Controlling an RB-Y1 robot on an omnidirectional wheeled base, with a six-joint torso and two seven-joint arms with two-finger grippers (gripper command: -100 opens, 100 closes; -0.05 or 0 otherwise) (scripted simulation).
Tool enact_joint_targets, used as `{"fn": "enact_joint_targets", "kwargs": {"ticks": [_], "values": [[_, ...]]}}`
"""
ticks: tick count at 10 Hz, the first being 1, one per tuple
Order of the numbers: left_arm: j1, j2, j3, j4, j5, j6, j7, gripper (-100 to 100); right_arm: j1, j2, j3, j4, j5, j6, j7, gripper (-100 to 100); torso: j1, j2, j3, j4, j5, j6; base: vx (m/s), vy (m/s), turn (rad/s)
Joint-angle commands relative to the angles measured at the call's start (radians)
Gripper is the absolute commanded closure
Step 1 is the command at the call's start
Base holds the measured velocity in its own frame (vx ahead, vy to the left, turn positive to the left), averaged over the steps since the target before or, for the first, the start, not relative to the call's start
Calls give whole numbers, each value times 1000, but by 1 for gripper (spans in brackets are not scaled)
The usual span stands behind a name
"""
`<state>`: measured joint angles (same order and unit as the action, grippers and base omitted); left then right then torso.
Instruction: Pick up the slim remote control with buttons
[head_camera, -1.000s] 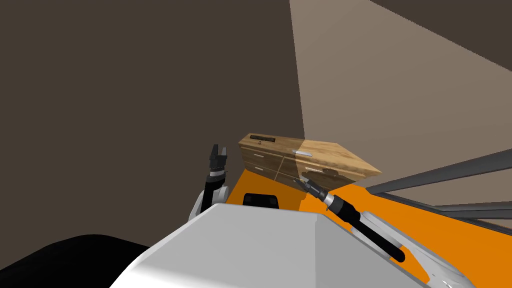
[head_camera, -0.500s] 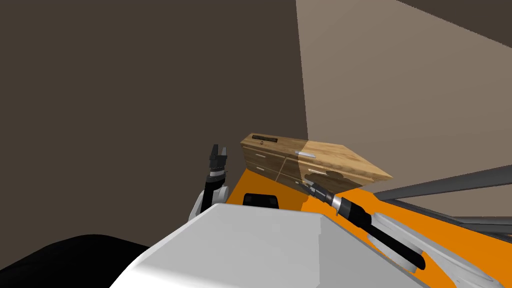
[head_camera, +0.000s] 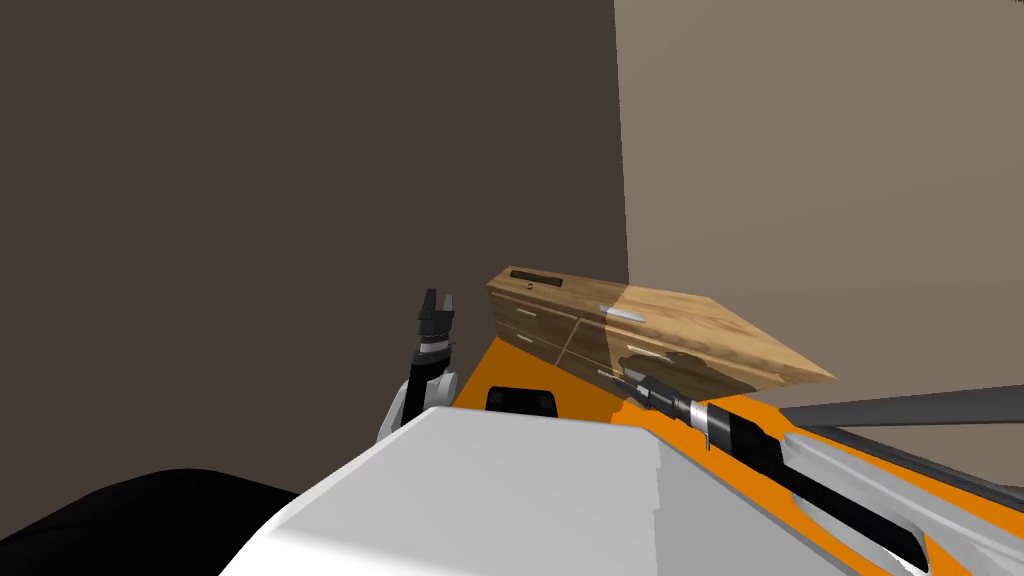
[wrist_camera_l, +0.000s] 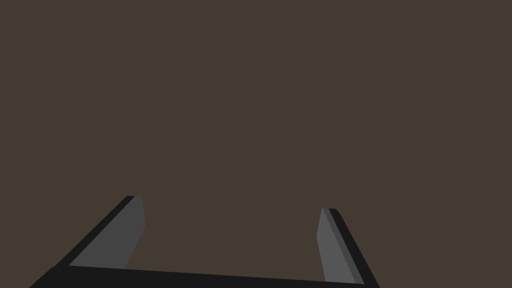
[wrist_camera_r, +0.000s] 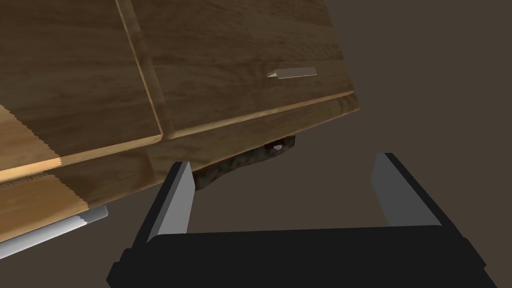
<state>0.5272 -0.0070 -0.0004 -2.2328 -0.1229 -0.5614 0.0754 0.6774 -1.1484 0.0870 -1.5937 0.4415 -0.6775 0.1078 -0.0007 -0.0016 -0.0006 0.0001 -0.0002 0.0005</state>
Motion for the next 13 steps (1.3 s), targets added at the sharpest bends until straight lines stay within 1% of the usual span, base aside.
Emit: {"fn": "enact_joint_targets", "kwargs": {"ticks": [1, 2, 3, 4, 5, 6, 7, 8, 9, 10, 11, 12, 13], "values": [[0, 0, 0, 0, 0, 0, 0, 0, 25, -50, -1, 33, 19, 1, -6, -100, 0, 0, 0, 0, 0, 0, 24, 5, 168], [0, 0, 0, 0, 0, 0, 0, 0, 25, -77, -1, 33, 19, 1, -6, -100, 0, -1, 0, 0, 0, -1, 28, 1, 146], [0, 0, 0, 0, 0, 0, 0, 0, 46, -108, 0, 72, 38, -3, -9, -100, 0, -1, -1, 0, 0, 0, 48, -5, 233], [0, 0, 0, 0, 0, 0, 0, 0, 46, -130, 0, 72, 38, -3, -9, -100, -1, -2, -1, 0, 0, -1, 42, -6, 101], [0, 0, 0, 0, 0, 0, 0, 0, 66, -165, 1, 109, 56, -6, -13, -100, 0, -2, -1, -1, 0, 0, 51, 0, 207], [0, 0, 0, 0, 0, 0, 0, 0, 66, -196, 1, 109, 56, -6, -13, -100, 0, -3, -2, -1, 0, -1, 41, -9, 100], [0, 0, 0, 0, 0, 0, 0, 0, 66, -205, 1, 109, 56, -6, -13, -100, 0, -2, -1, -1, 0, 0, 16, -6, -15], [0, 0, 0, 0, 0, 0, 0, 0, 87, -244, 2, 145, 73, -9, -16, -100, 0, -1, -1, 0, 0, 0, 33, -5, 175], [0, 0, 0, 0, 0, 0, 0, 0, 87, -266, 2, 145, 73, -9, -16, -100, 0, -2, -1, 0, 0, -1, 39, -12, 126], [0, 0, 0, 0, 0, 0, 0, 0, 109, -297, 3, 179, 89, -12, -19, -100, 0, -2, -1, 0, 0, 0, 64, -11, 243], [0, 0, 0, 0, 0, 0, 0, 0, 109, -325, 3, 179, 89, -12, -19, -100, -1, -4, -2, -1, 0, -1, 60, -21, 105], [0, 0, 0, 0, 0, 0, 0, 0, 130, -359, 4, 210, 104, -15, -23, -100, -1, -4, -2, -1, 0, 0, 60, -19, 158], [0, 0, 0, 0, 0, 0, 0, 0, 130, -382, 4, 210, 104, -15, -23, -100, -1, -4, -2, -1, 0, -1, 51, -20, 112]]}}
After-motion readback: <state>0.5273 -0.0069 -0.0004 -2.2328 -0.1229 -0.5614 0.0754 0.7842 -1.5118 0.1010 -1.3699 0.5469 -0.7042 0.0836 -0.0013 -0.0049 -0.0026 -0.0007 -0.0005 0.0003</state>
